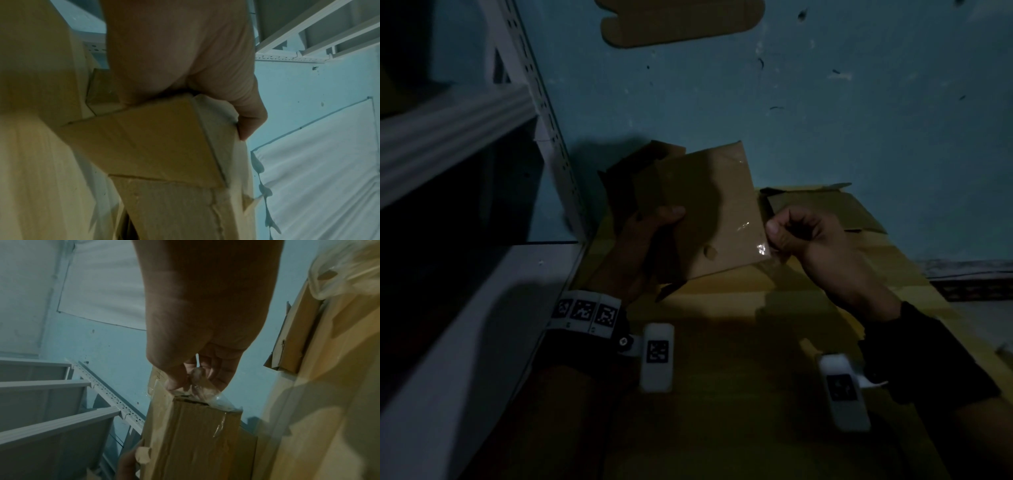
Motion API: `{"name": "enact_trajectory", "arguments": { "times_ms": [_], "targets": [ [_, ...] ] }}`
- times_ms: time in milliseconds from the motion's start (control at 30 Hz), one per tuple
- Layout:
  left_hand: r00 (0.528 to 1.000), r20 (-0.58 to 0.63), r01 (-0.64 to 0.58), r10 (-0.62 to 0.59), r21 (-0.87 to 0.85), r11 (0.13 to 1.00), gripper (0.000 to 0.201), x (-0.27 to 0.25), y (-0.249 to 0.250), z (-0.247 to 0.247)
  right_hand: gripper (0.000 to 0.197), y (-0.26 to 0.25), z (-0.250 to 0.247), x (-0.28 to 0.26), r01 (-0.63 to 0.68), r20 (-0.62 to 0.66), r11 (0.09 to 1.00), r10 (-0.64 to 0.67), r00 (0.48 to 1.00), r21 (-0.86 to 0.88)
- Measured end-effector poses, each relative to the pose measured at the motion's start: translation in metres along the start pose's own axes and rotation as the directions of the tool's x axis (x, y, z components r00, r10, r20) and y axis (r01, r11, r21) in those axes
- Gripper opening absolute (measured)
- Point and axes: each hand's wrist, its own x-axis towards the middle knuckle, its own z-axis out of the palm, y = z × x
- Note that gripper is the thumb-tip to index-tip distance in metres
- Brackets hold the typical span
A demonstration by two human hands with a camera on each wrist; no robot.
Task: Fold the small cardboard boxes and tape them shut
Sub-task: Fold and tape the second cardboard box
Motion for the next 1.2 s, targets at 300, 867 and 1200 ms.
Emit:
{"name": "enact_trajectory", "arguments": {
  "times_ms": [300,867,1200],
  "targets": [
    [0.999,-0.009,-0.044,0.045,0.016,0.999,0.077,0.005,0.001,-0.005,0.049,0.002,0.001,-0.003,-0.168,0.011,0.986,0.168,0.986,-0.001],
    [0.995,0.018,-0.098,0.097,0.115,0.989,0.042,0.003,-0.004,-0.001,0.041,-0.002,0.013,-0.011,-0.304,0.110,0.952,0.297,0.948,0.043],
    [0.995,0.019,-0.105,0.103,0.170,0.980,0.046,0.003,-0.007,-0.002,0.022,-0.015,0.006,-0.014,-0.132,0.189,0.975,0.166,0.968,-0.180]
  ]
}}
